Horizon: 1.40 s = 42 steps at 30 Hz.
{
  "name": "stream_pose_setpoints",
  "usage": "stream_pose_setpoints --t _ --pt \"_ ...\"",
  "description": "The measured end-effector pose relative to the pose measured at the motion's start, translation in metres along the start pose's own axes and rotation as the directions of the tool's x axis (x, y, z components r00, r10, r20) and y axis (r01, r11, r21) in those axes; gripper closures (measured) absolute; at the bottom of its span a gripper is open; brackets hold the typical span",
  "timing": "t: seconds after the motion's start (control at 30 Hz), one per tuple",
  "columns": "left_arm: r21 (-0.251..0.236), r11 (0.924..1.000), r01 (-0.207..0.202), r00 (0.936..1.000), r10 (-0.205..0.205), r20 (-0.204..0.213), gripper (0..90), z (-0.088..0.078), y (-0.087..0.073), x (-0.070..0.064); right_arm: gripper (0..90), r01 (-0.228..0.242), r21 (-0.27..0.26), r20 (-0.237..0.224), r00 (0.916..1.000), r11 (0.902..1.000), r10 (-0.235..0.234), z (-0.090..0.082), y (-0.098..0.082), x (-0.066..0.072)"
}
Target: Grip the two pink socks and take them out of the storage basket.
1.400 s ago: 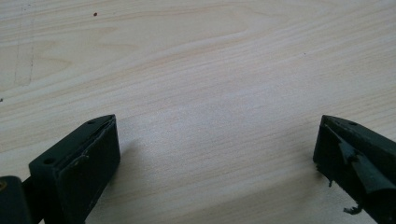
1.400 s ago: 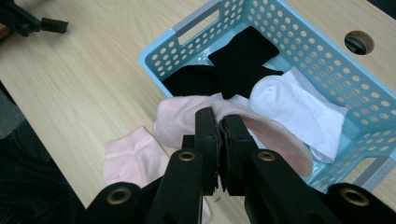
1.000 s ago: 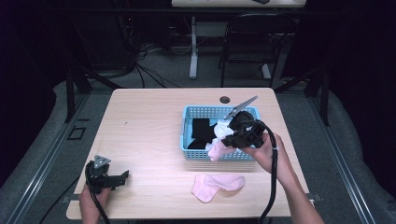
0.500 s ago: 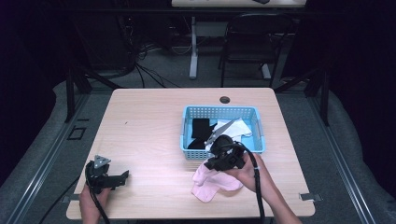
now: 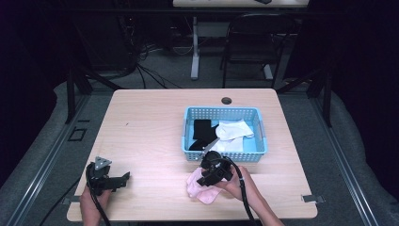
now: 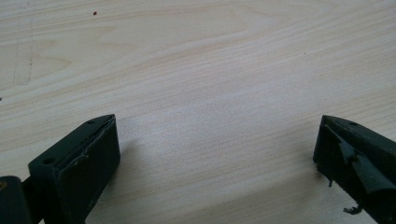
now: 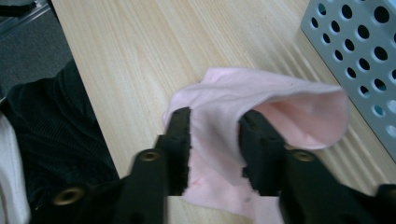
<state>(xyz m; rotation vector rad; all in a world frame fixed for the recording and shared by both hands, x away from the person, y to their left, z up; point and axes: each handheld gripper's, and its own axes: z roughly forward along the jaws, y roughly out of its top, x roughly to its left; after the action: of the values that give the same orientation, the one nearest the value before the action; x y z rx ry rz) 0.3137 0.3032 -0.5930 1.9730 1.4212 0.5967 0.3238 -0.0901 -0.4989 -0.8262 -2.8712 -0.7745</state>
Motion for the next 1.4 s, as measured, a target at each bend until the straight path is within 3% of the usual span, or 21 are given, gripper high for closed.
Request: stream_pose_setpoints --t 0.07,0.17,0.27,0.43,0.6,0.73,0.8,1.0,1.17,1.4 --pt "-0.001 1.0 0.002 1.0 -0.002 0.0 0.6 0.0 0.0 0.0 51.5 0.003 -0.007 0.007 1.0 1.0 -0.003 -0.004 -0.002 -0.001" --pt "0.0 1.0 0.0 1.0 0.0 0.0 0.6 0.0 0.0 0.0 45.9 0.009 -0.034 0.009 0.9999 0.9994 -0.008 -0.017 -0.008 -0.002" --pt "-0.001 1.0 0.001 1.0 -0.001 0.0 0.6 0.0 0.0 0.0 34.5 0.004 -0.049 0.022 0.9998 0.9988 -0.003 -0.028 -0.017 -0.004" --pt "0.0 1.0 0.001 1.0 -0.001 0.0 0.6 0.0 0.0 0.0 16.2 -0.032 -0.086 0.067 0.997 0.9958 0.037 -0.043 -0.039 -0.009" --pt "0.0 1.0 0.001 1.0 -0.001 0.0 0.5 0.0 0.0 0.0 11.8 -0.071 -0.137 0.114 0.9897 0.988 0.087 -0.054 -0.066 -0.017" --pt "-0.001 1.0 0.002 1.0 -0.002 0.0 0.6 0.0 0.0 0.0 7.0 -0.108 -0.148 0.147 0.9806 0.983 0.13 -0.059 -0.087 -0.024" --pt "0.0 1.0 0.002 1.0 -0.002 0.0 0.5 0.0 0.0 0.0 6.9 -0.129 -0.167 0.145 0.9774 0.9774 0.154 -0.062 -0.099 -0.029" --pt "0.0 1.0 0.001 1.0 -0.001 0.0 0.5 0.0 0.0 0.0 3.7 -0.189 -0.205 0.197 0.9532 0.9605 0.229 -0.06 -0.14 -0.042" --pt "0.0 1.0 0.001 1.0 -0.001 0.0 0.5 0.0 0.0 0.0 0.7 -0.238 -0.215 0.23 0.9302 0.9471 0.286 -0.048 -0.171 -0.053" --pt "0.0 1.0 0.001 1.0 -0.001 0.0 0.5 0.0 0.0 0.0 0.1 -0.29 -0.287 0.249 0.8975 0.913 0.364 -0.034 -0.2 -0.068"
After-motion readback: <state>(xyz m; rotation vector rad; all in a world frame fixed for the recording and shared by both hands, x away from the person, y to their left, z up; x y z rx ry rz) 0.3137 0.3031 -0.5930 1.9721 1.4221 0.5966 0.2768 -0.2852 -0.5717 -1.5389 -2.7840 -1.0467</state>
